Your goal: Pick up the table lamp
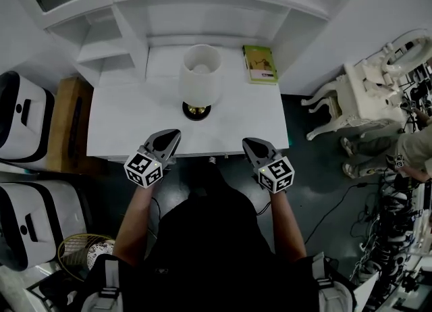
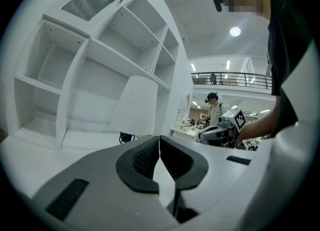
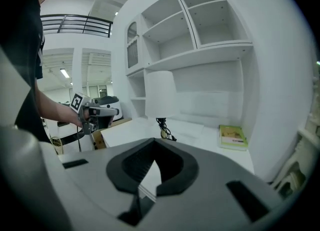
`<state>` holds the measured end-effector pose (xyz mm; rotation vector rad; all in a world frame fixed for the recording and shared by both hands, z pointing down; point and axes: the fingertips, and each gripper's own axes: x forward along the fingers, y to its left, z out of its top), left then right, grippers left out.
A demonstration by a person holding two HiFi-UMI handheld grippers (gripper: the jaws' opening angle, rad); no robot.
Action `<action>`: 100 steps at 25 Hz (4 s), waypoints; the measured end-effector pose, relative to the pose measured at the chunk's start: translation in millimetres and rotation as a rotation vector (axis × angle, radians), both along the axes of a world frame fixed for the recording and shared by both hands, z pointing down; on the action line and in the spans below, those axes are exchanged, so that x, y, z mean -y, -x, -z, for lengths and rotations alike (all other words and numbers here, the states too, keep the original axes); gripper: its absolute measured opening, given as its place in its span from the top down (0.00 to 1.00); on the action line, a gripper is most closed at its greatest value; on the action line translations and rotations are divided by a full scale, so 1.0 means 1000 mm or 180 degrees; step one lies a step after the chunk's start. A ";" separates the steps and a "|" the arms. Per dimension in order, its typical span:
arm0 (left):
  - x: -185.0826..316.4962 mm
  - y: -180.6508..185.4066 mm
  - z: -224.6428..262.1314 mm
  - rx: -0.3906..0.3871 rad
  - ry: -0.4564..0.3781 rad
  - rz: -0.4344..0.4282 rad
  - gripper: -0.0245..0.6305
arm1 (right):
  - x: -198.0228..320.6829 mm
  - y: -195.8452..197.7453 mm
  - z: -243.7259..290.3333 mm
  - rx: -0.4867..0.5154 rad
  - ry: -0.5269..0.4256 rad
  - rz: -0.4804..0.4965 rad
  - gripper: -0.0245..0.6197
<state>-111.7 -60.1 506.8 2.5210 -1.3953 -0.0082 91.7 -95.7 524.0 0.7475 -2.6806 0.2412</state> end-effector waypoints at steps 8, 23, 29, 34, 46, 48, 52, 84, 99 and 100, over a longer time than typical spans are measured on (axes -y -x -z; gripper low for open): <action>0.030 0.000 -0.016 -0.0004 0.0031 -0.0022 0.94 | -0.001 -0.017 -0.023 -0.0179 0.0169 -0.0084 0.95; 0.091 0.004 -0.079 0.0201 0.0271 -0.0015 0.70 | 0.018 -0.037 -0.039 -0.0366 0.0270 -0.0247 0.95; 0.122 0.004 -0.098 0.0397 0.0242 -0.0007 0.55 | 0.013 -0.038 -0.050 -0.0462 0.0349 -0.0239 0.95; 0.145 -0.005 -0.112 0.0454 0.0277 -0.0086 0.51 | 0.015 -0.053 -0.057 -0.0551 0.0422 -0.0320 0.95; 0.180 -0.014 -0.130 0.0369 0.0288 -0.0109 0.45 | 0.022 -0.064 -0.059 -0.0645 0.0458 -0.0412 0.95; 0.187 -0.013 -0.128 0.0309 0.0269 -0.0084 0.45 | 0.022 -0.062 -0.061 -0.0642 0.0487 -0.0402 0.95; 0.197 -0.018 -0.130 0.0331 0.0248 -0.0130 0.45 | 0.022 -0.062 -0.064 -0.0672 0.0507 -0.0390 0.95; 0.229 -0.035 -0.128 0.0412 0.0051 -0.0265 0.75 | 0.023 -0.073 -0.088 -0.0764 0.0643 -0.0392 0.95; 0.213 -0.032 -0.093 0.0380 -0.0022 -0.0389 0.78 | 0.021 -0.057 -0.084 -0.0595 0.0646 -0.0362 0.95; 0.211 -0.032 -0.089 0.0380 -0.0030 -0.0410 0.78 | 0.021 -0.055 -0.083 -0.0573 0.0642 -0.0357 0.95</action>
